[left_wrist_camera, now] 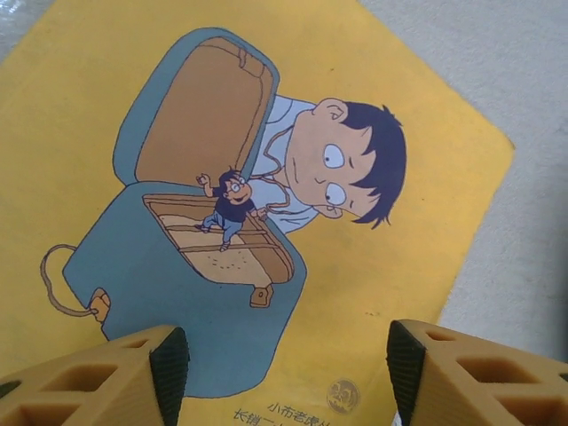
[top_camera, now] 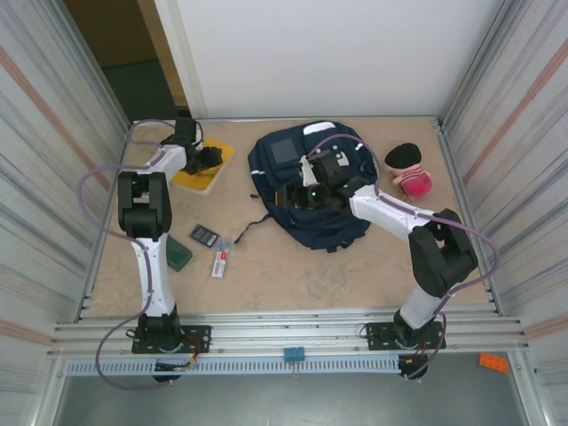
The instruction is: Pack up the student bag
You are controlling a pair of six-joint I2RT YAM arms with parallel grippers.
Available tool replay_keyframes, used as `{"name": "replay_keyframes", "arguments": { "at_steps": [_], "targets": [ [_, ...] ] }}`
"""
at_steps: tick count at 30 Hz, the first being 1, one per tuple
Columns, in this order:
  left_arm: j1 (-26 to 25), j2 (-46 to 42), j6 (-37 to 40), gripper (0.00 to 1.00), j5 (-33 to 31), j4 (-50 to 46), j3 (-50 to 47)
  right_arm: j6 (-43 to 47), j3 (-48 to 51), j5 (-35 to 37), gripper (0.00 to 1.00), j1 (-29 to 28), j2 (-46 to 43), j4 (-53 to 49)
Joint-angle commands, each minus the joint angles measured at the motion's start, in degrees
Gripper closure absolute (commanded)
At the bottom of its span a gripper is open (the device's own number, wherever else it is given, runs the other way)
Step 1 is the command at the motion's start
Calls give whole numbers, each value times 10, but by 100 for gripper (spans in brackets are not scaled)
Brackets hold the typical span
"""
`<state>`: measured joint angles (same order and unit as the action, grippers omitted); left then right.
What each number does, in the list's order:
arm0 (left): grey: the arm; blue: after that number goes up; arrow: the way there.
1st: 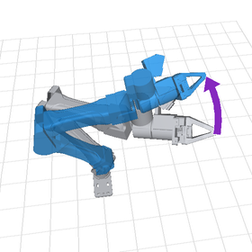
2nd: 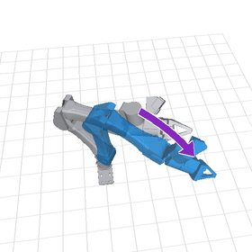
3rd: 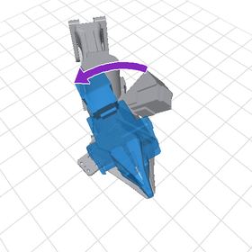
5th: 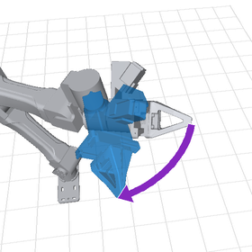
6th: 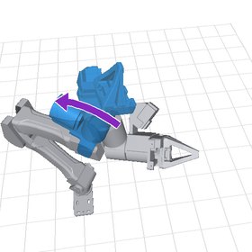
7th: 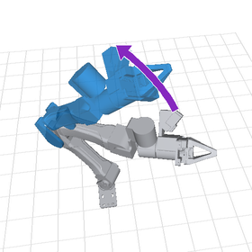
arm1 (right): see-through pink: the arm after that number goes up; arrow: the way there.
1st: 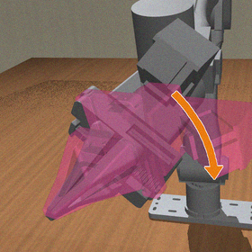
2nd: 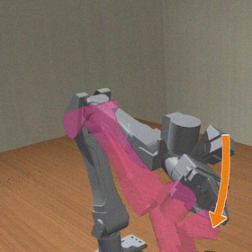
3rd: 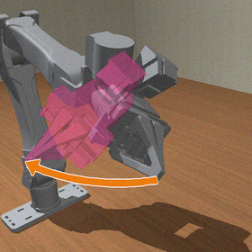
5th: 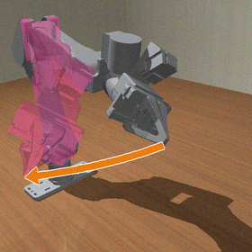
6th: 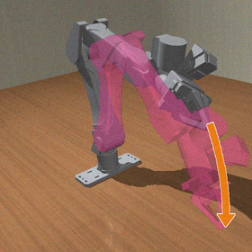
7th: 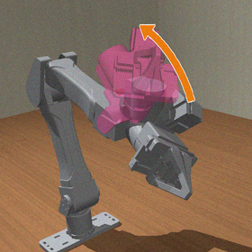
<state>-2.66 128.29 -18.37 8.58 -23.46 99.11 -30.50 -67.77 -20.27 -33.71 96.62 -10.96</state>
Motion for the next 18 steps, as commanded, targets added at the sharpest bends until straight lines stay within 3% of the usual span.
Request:
{"name": "replay_keyframes", "arguments": {
  "at_steps": [1, 5, 11, 18],
  "targets": [
    [-17, -31, -10, 36, 26, -64, -81, -15, 4, -18, 34, 14, -18, 19],
    [-40, -106, -40, 37, 50, -3, -207, -8, 17, -32, 33, 18, -33, 17],
    [-93, -192, -100, 37, 29, 88, -361, -7, 37, -28, 33, 13, -57, 16],
    [-169, -284, -167, 36, 31, 146, -467, -7, 39, -15, 33, -15, -69, -5]
  ]
}}
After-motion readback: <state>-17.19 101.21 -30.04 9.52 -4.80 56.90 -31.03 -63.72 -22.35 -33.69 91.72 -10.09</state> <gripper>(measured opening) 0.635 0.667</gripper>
